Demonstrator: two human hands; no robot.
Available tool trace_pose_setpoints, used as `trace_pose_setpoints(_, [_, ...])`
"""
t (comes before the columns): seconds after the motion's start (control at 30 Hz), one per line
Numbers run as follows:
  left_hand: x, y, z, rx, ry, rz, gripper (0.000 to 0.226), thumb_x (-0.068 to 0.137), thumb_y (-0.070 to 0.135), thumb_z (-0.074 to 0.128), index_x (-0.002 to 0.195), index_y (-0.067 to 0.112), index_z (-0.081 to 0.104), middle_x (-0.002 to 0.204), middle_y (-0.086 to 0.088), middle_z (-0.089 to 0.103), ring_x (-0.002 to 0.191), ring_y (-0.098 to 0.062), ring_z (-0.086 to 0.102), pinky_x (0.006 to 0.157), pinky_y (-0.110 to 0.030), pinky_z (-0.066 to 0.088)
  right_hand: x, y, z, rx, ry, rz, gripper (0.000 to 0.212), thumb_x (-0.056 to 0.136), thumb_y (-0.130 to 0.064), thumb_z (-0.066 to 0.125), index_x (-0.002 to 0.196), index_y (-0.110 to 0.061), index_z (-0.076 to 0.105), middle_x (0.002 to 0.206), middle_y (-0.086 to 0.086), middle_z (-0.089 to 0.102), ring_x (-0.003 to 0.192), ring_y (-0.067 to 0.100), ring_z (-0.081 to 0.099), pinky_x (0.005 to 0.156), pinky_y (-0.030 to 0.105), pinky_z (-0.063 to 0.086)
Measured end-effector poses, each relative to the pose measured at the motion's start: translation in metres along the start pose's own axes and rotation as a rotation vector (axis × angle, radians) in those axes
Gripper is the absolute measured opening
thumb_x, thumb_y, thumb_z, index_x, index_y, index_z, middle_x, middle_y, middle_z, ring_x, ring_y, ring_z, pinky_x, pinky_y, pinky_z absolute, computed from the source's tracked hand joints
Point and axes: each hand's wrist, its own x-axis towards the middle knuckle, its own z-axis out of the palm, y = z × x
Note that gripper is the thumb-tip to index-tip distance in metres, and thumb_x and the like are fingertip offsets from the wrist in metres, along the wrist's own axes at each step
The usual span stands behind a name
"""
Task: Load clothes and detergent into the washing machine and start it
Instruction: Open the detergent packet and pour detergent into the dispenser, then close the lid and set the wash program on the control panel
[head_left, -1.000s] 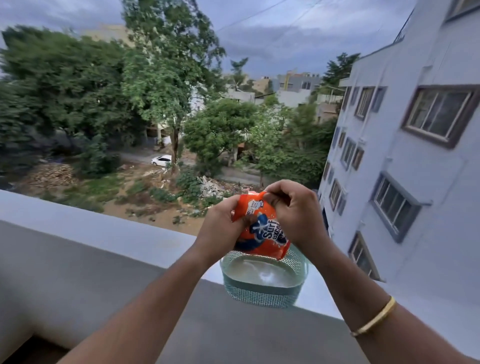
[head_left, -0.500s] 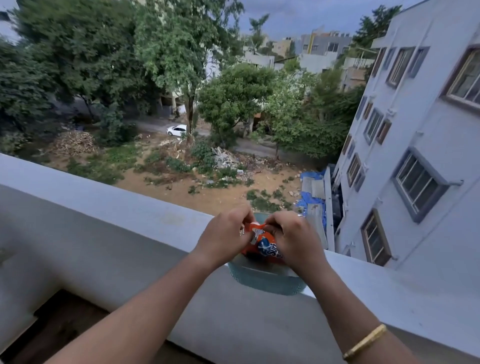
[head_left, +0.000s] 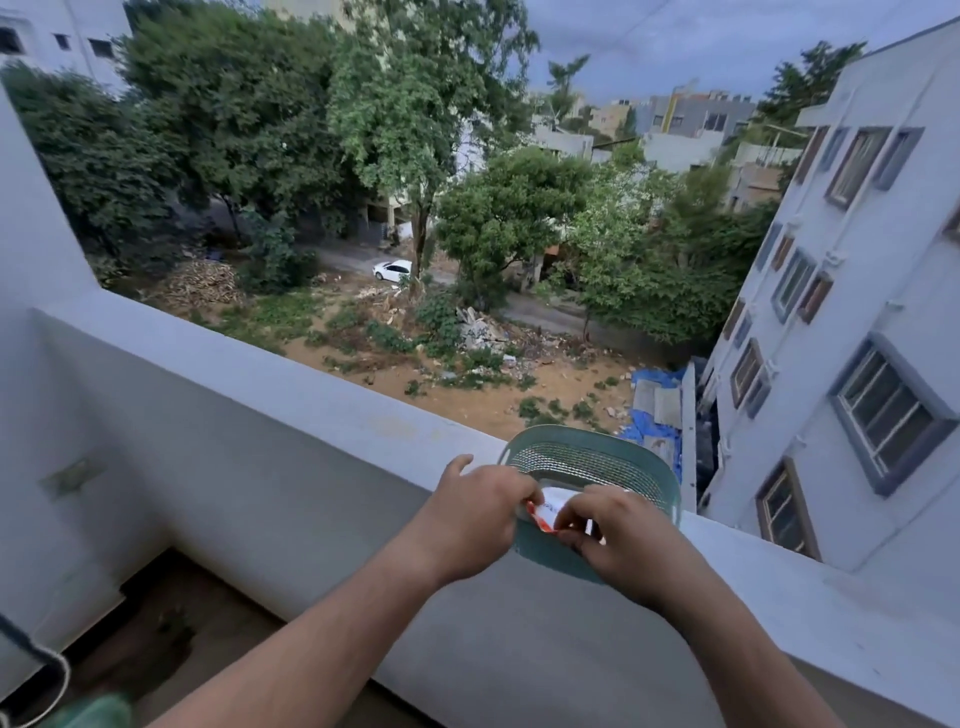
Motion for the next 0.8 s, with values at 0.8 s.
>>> trace_pose_setpoints(0.8, [-0.439,-0.183,0.012,-0.499,0.612,-0.880,0.030,0.103,0.017,0.069,0.133,0.018,0.073,0.138,-0.001,0.075,0.131,-0.017,0.068,0.116,-0.030,0.051,0.030,-0.380,0.201,0.293,-0.032,-0.649,0.017,0.093,-0.016,0.080,0.102,-0.030,0.077,0.102,-0.010,0.068,0.093,0.024,0.073,0.083,0.042,0.055])
